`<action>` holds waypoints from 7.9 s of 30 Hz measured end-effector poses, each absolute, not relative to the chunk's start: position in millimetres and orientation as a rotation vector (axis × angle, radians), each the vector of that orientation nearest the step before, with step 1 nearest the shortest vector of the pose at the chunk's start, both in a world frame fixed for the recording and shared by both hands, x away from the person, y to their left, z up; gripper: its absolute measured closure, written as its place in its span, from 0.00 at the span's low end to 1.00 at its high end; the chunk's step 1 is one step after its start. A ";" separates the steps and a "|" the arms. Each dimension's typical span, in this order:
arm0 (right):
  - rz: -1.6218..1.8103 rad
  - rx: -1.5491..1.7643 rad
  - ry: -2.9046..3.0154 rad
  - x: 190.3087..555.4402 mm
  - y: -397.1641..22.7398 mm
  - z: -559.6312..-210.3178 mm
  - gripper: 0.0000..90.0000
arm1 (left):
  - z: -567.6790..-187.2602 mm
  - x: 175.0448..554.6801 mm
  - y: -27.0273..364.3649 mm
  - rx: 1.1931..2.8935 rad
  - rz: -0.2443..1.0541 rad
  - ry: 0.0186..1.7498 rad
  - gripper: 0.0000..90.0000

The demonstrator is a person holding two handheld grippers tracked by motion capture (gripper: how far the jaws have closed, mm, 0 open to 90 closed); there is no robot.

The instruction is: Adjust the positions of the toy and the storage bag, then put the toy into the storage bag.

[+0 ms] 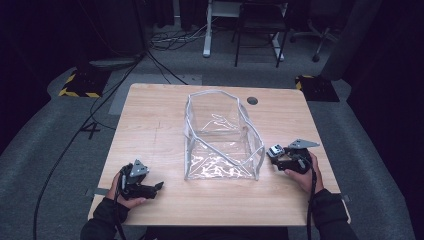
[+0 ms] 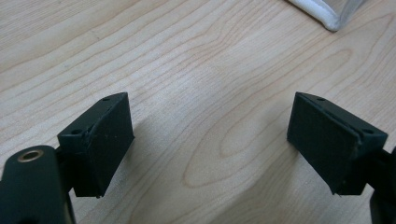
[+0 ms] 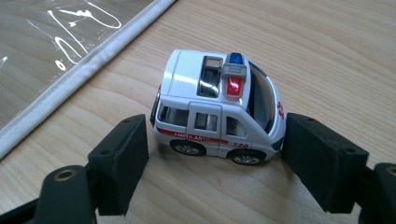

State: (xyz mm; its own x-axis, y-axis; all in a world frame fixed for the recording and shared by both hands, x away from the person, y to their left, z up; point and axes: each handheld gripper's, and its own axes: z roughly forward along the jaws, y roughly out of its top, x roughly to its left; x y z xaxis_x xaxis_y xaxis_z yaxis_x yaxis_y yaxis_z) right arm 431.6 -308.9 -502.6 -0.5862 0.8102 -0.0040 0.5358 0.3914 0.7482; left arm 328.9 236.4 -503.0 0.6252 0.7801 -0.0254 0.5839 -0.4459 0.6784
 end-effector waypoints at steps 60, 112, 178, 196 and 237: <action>1.019 1.053 2.341 414.7 -296.4 -498.8 0.48 | -503.2 330.0 235.4 2.183 0.400 1.060 0.16; 1.120 0.881 2.473 454.7 -280.3 -502.8 0.31 | -502.7 332.3 234.4 2.192 0.393 1.060 0.16; 1.264 0.984 2.194 420.5 -315.8 -449.6 0.52 | -502.7 334.0 233.4 2.194 0.384 1.050 0.16; 1.270 0.990 2.098 429.8 -319.2 -404.2 0.52 | -502.5 336.8 231.8 2.202 0.378 1.040 0.15; 1.337 0.784 2.014 442.3 -274.5 -287.1 0.52 | -502.4 336.0 232.1 2.200 0.397 1.043 0.15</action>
